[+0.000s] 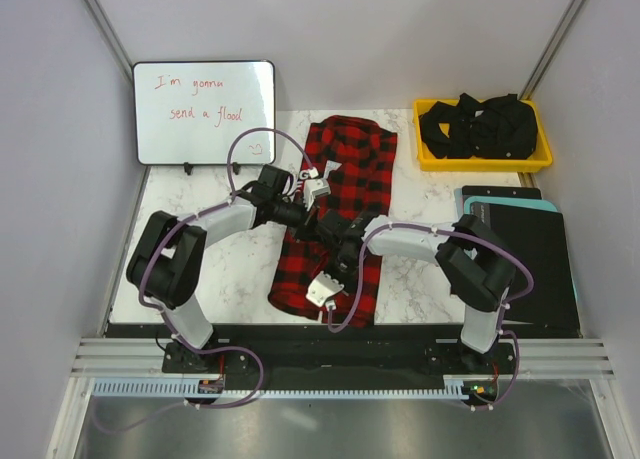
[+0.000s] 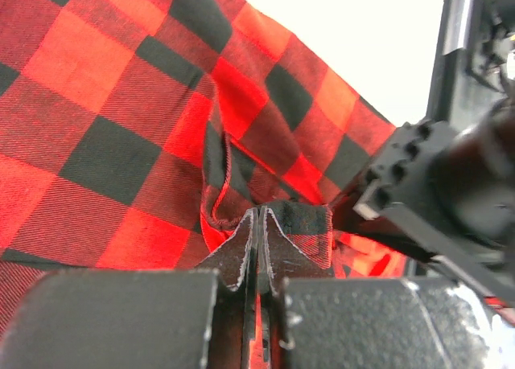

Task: Fold and stack the long sleeve shirts
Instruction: Fold the shirt

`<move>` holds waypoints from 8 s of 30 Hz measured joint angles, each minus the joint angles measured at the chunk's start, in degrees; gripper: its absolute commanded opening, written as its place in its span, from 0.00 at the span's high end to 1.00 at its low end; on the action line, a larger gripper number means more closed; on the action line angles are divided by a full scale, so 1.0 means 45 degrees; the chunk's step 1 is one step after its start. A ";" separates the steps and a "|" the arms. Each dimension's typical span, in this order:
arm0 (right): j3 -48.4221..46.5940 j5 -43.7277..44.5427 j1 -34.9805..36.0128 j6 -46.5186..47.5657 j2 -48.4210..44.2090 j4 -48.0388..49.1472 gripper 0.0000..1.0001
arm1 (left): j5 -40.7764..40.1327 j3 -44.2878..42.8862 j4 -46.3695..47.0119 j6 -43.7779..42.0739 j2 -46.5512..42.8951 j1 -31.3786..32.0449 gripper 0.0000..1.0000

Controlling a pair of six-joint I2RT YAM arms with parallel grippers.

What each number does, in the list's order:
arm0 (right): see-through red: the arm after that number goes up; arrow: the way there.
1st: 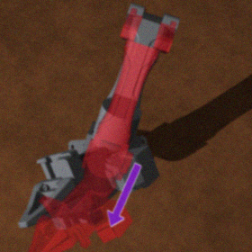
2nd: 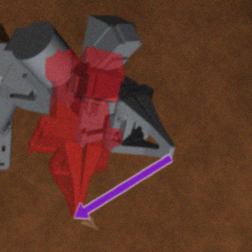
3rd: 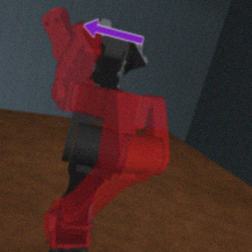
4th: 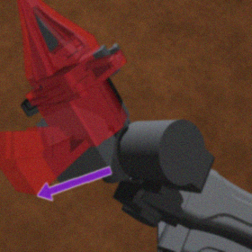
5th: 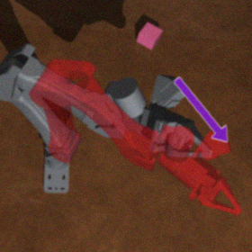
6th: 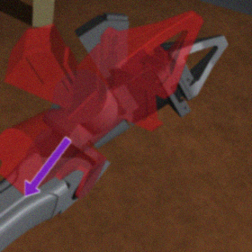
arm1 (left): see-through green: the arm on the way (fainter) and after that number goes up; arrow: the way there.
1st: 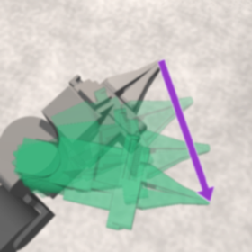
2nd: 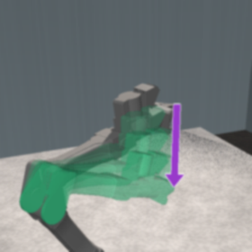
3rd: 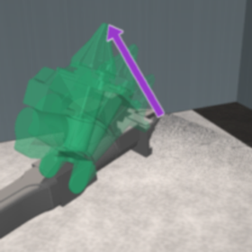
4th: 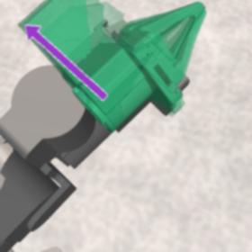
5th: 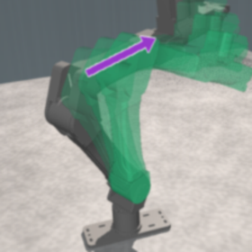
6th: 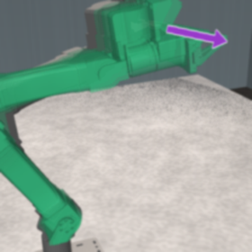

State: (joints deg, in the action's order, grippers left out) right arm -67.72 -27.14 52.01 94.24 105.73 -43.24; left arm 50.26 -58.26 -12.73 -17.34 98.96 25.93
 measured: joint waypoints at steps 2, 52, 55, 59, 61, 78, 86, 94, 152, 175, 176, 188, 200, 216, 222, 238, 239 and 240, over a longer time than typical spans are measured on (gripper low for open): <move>0.0112 -0.0019 0.0005 -0.0287 -0.0034 0.0374 0.99 | 0.0073 0.0000 -0.0102 0.0121 -0.0194 0.0000 0.98; -0.5629 0.0063 -0.6615 -1.6893 0.4090 0.1341 0.75 | -0.2453 -0.0330 -0.3351 0.1758 -0.0461 -0.0160 0.58; -0.6844 0.0627 -0.6620 -1.6912 0.4789 0.1277 0.77 | -0.2497 -0.0865 -0.3434 0.2268 0.0442 -0.0146 0.60; -0.8748 0.0981 -0.6645 -1.6946 0.5969 0.1132 0.78 | -0.2555 -0.1676 -0.3351 0.2866 0.1831 -0.0141 0.63; -0.9612 0.1166 -0.6722 -1.6956 0.6499 0.1137 0.78 | -0.2642 -0.2118 -0.3313 0.3104 0.2589 -0.0175 0.64; -0.6615 0.0282 -0.7203 -1.5120 0.1462 0.1083 0.02 | -0.0413 -0.1345 -0.3191 0.1209 -0.2827 -0.0544 0.06; -0.2220 -0.1175 -0.6931 -1.0948 -0.5595 0.2176 0.02 | 0.0617 -0.0277 -0.2531 -0.1889 -0.6698 -0.0874 0.01; 0.3750 -0.1219 -0.4575 -0.6178 -0.6615 0.0253 0.10 | 0.0398 0.3827 -0.4211 -0.9651 -0.6839 -0.0899 0.04; 0.4891 0.1778 -0.1719 -0.8461 -0.9437 0.1778 1.00 | -0.1341 0.3949 -0.4711 -1.1098 -0.8616 0.1049 0.98; -0.3920 0.0437 -0.6751 -0.4794 0.2390 0.2691 1.00 | -0.2501 -0.5183 -0.0952 -0.9986 0.3798 -0.1248 0.98; -0.3920 0.0437 -0.6751 -0.4799 0.2404 0.2754 1.00 | -0.2579 -0.5183 -0.0903 -0.9952 0.3832 -0.1248 0.98; -0.3920 0.0379 -0.6941 -0.5124 0.1792 0.3075 1.00 | -0.2919 -0.5183 -0.0661 -0.9398 0.3478 -0.1559 0.98; -0.4532 0.0486 -0.7062 -0.5853 0.2390 0.3541 0.77 | -0.3177 -0.5697 -0.0568 -0.9117 0.3541 -0.1875 0.78; -0.3876 0.0262 -0.7815 -1.0545 0.0000 0.3638 0.88 | -0.3070 -0.3915 -0.0627 -0.5717 0.0845 -0.2521 0.70; -0.3623 -0.0651 -0.6528 -1.1905 0.0277 0.3444 0.95 | -0.2472 -0.3876 -0.0695 -0.3575 0.1258 -0.1438 0.72; -0.2385 0.0379 -0.5969 -1.3342 0.1710 0.5493 0.82 | -0.2356 -0.4056 -0.0763 -0.0432 0.2788 -0.1520 0.72; -0.2404 0.0457 -0.5965 -1.3464 0.1710 0.5678 0.81 | -0.2356 -0.4080 -0.0763 -0.0427 0.2788 -0.1520 0.71; -0.2477 0.0583 -0.5960 -1.3629 0.1744 0.5829 0.80 | -0.2356 -0.4109 -0.0772 -0.0423 0.2788 -0.1520 0.71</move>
State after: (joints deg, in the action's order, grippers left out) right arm -78.87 -24.51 25.19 32.91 113.58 -17.02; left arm 39.66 -76.75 -16.21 -19.25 111.50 19.09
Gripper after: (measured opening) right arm 0.179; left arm 0.287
